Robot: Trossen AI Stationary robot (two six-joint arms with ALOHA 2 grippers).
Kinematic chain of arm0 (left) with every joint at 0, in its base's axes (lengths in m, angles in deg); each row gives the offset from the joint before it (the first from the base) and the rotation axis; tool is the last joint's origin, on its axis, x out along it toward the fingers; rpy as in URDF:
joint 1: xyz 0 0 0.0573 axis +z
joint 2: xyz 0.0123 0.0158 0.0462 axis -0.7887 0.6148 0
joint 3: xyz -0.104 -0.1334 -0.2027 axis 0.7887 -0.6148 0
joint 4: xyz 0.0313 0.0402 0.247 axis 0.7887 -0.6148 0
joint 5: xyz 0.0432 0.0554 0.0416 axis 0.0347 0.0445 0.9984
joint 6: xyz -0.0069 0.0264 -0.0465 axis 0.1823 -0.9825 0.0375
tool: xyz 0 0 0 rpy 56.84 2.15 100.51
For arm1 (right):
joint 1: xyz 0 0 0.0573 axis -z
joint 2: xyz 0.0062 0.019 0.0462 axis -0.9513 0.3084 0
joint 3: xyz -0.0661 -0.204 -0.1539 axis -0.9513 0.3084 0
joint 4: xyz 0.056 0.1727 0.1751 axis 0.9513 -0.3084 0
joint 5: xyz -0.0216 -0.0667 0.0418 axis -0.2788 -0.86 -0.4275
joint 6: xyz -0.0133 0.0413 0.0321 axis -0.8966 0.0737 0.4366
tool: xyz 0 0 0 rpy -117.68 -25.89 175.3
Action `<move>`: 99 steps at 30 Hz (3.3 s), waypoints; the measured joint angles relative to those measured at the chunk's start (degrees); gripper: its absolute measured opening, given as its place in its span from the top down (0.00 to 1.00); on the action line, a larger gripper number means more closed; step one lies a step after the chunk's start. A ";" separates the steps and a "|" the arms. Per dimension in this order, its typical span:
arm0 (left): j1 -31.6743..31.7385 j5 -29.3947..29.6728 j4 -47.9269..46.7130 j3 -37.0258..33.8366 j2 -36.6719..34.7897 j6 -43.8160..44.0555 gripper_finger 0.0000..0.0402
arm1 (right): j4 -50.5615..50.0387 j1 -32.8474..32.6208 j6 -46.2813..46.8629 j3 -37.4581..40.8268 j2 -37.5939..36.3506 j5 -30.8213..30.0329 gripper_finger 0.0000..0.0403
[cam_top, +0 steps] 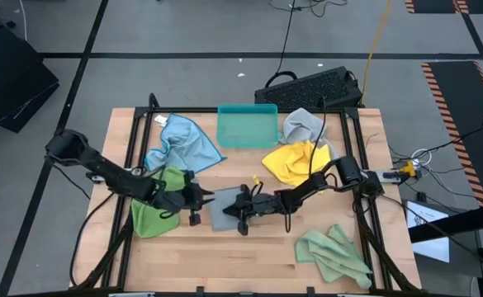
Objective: Fold microfiber towels
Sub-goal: Fold the dark gray microfiber cloth
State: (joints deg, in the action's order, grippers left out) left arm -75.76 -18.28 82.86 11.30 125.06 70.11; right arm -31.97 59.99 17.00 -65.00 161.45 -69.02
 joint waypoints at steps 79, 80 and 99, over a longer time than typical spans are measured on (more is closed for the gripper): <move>-14.22 -1.86 -4.50 15.21 19.53 -0.13 0.77 | -27.95 -11.66 -6.42 0.98 -14.41 -4.11 0.99; -14.24 -1.85 -4.88 15.21 19.41 -0.67 0.77 | -28.14 -11.64 -6.43 0.98 -14.39 -4.12 0.99; -14.71 -4.67 -7.52 15.21 19.50 2.59 0.77 | -29.69 -11.75 -8.95 0.96 -14.39 -4.31 0.98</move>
State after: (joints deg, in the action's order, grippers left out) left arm -90.46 -22.95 75.34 26.51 144.56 72.69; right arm -61.66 48.25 8.06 -64.04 147.06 -73.33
